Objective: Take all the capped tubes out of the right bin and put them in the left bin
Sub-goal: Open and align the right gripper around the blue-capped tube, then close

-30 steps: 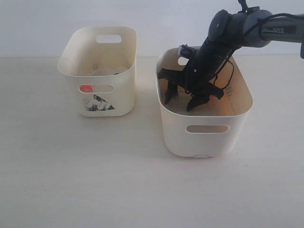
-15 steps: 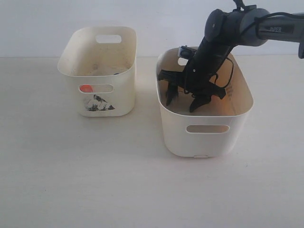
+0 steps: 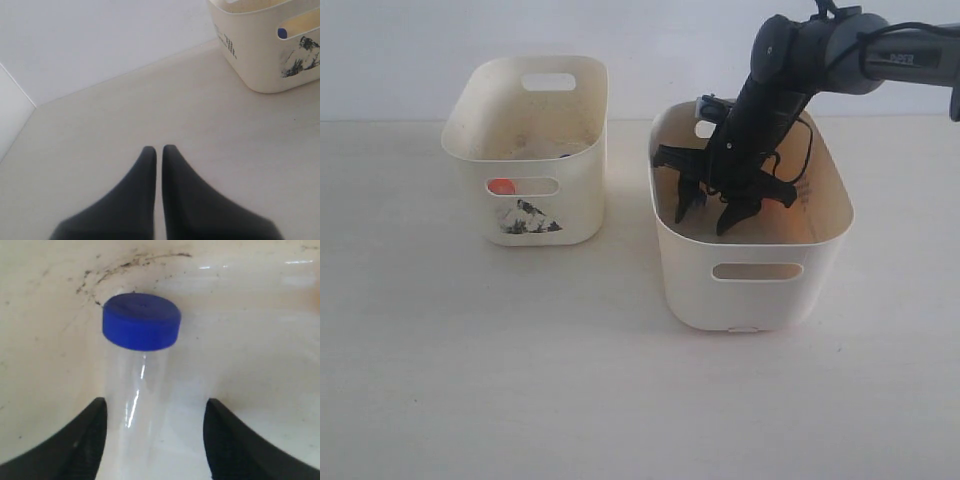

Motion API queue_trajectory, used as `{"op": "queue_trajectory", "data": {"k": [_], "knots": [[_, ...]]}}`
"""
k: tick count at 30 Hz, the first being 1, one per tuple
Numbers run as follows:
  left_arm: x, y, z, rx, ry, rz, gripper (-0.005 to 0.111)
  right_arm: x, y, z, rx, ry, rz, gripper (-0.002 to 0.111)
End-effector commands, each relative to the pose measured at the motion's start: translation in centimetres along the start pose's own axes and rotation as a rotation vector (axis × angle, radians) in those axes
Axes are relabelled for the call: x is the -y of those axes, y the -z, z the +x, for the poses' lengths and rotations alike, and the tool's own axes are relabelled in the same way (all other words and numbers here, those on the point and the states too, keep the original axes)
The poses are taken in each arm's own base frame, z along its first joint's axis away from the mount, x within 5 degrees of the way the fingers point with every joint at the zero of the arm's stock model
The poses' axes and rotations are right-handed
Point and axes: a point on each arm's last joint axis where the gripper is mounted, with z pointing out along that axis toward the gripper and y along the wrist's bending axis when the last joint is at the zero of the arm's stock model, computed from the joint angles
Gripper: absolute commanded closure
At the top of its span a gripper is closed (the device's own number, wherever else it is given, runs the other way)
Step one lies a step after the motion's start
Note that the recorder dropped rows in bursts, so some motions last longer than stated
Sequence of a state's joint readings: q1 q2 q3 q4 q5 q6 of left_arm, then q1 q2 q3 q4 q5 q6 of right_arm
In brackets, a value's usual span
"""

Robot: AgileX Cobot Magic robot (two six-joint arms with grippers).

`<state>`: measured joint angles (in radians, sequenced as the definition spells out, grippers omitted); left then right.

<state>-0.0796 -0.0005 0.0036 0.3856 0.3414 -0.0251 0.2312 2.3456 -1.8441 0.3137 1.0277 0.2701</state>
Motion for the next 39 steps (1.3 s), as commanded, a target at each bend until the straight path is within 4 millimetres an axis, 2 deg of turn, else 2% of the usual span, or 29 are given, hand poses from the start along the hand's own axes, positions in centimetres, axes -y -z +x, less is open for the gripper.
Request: {"op": "queue_trajectory", "data": {"k": [1,5,7,9,11,12,14,15,16,17,19,20,26,39], "knots": [[-0.01,0.03,-0.16,0.01,0.011,0.005,0.102,0.97,-2.13,0.48,-0.044,0.037,0.082,0.054],[-0.01,0.03,-0.16,0.01,0.011,0.005,0.102,0.52,-2.16,0.28,-0.022,0.014,0.033,0.054],[-0.01,0.03,-0.16,0.01,0.011,0.005,0.102,0.52,-2.16,0.28,-0.021,0.014,0.033,0.06],[-0.01,0.03,-0.16,0.01,0.011,0.005,0.102,0.54,-2.16,0.27,-0.021,0.021,0.035,0.075],[-0.01,0.03,-0.16,0.01,0.011,0.005,0.102,0.53,-2.16,0.24,-0.017,0.061,0.034,0.098],[-0.01,0.03,-0.16,0.01,0.011,0.005,0.102,0.51,-2.16,0.22,-0.016,0.06,0.031,0.099],[-0.01,0.03,-0.16,0.01,0.011,0.005,0.102,0.44,-2.16,0.21,-0.014,0.056,0.024,0.093],[-0.01,0.03,-0.16,0.01,0.011,0.005,0.102,0.36,-2.16,0.21,-0.013,0.051,0.016,0.084],[-0.01,0.03,-0.16,0.01,0.011,0.005,0.102,0.32,-2.17,0.19,-0.012,0.046,0.011,0.069],[-0.01,0.03,-0.16,0.01,0.011,0.005,0.102,0.3,-2.17,0.2,-0.012,0.043,0.009,0.059],[-0.01,0.03,-0.16,0.01,0.011,0.005,0.102,0.28,-2.17,0.18,-0.01,0.034,0.007,0.045],[-0.01,0.03,-0.16,0.01,0.011,0.005,0.102,0.28,-2.17,0.16,-0.008,0.032,0.007,0.043],[-0.01,0.03,-0.16,0.01,0.011,0.005,0.102,0.23,-2.17,0.13,-0.005,0.026,0.001,0.047],[-0.01,0.03,-0.16,0.01,0.011,0.005,0.102,0.4,-2.13,0.82,-0.08,0.021,0.02,0.047]]}}
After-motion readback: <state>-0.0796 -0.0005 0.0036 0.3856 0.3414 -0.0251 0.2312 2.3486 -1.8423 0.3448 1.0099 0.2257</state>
